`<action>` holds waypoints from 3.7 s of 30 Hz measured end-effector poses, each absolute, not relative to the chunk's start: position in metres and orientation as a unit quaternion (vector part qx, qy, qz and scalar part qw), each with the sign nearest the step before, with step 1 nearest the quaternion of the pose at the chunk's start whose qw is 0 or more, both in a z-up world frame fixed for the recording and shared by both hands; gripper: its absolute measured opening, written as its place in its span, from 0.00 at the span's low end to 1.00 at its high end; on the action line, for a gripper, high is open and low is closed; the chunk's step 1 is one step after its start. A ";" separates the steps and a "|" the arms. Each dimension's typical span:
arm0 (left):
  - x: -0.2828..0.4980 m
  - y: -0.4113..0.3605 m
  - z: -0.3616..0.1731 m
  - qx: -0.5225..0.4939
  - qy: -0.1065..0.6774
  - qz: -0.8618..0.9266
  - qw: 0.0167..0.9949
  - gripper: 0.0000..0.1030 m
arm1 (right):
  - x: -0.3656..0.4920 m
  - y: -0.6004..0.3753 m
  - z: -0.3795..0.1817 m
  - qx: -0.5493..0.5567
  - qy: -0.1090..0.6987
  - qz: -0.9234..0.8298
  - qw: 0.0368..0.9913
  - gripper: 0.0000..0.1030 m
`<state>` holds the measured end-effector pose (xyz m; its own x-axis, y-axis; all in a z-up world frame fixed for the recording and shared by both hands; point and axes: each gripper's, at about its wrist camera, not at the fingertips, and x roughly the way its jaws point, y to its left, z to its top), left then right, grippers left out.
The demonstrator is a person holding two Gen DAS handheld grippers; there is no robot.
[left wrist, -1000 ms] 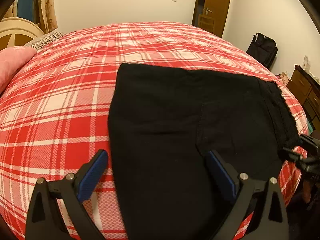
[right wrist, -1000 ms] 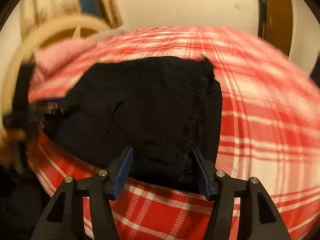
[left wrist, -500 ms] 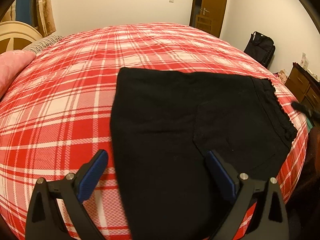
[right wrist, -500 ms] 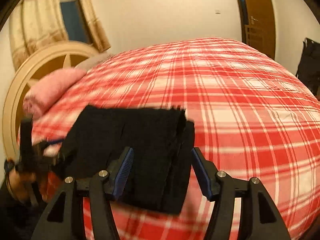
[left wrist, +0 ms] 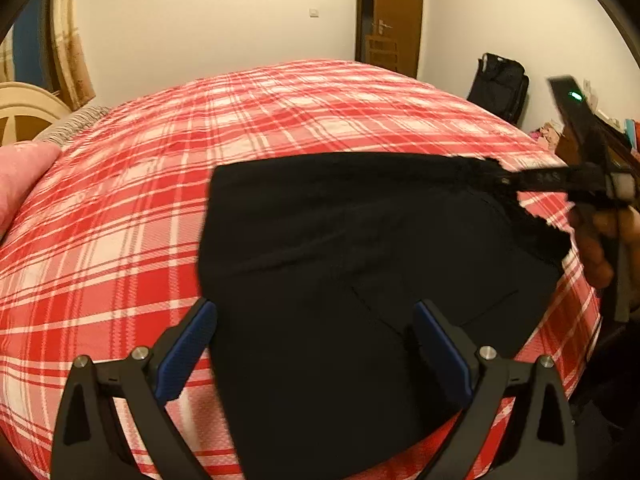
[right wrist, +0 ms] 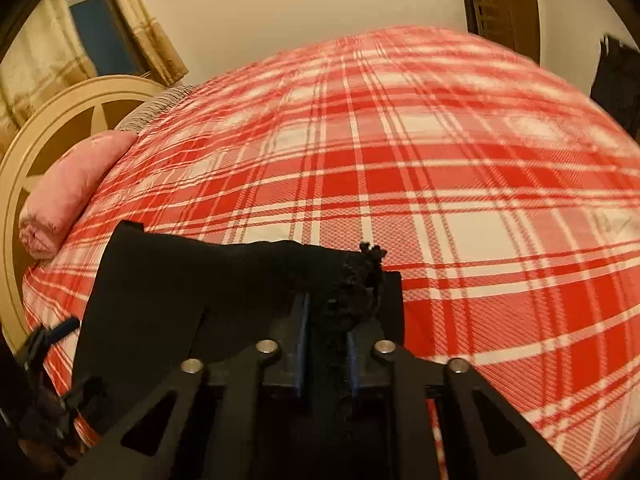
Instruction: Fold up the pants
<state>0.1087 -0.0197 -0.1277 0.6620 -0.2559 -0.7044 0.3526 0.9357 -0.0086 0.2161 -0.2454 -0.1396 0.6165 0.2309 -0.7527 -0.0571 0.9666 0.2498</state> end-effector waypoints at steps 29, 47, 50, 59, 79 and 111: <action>0.113 0.005 -0.147 0.024 0.408 -0.143 0.901 1.00 | 0.121 -0.203 -0.151 -0.042 0.383 0.147 0.911 0.50; 0.153 0.039 -0.144 0.030 0.399 -0.120 0.909 1.00 | 0.137 -0.264 -0.129 0.126 0.377 0.101 0.912 0.68; 0.160 0.040 -0.149 0.012 0.413 -0.135 0.901 1.00 | 0.156 -0.279 -0.150 0.188 0.410 0.097 0.887 0.68; 0.176 0.020 -0.157 0.017 0.421 -0.176 0.889 1.00 | 0.172 -0.276 -0.169 0.228 0.419 0.116 0.871 0.68; 0.172 0.005 -0.145 0.014 0.414 -0.239 0.878 0.26 | 0.183 -0.273 -0.173 0.256 0.419 0.131 0.861 0.33; 0.133 0.113 -0.068 -0.025 0.342 -0.142 0.929 0.09 | 0.266 -0.132 -0.114 0.162 0.434 0.226 0.857 0.13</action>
<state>0.1333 0.1129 -0.0679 0.7264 -0.2808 -0.6273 0.2468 0.9584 -0.1433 0.2659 -0.1323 -0.1141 0.5221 0.5275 -0.6702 -0.2468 0.8456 0.4733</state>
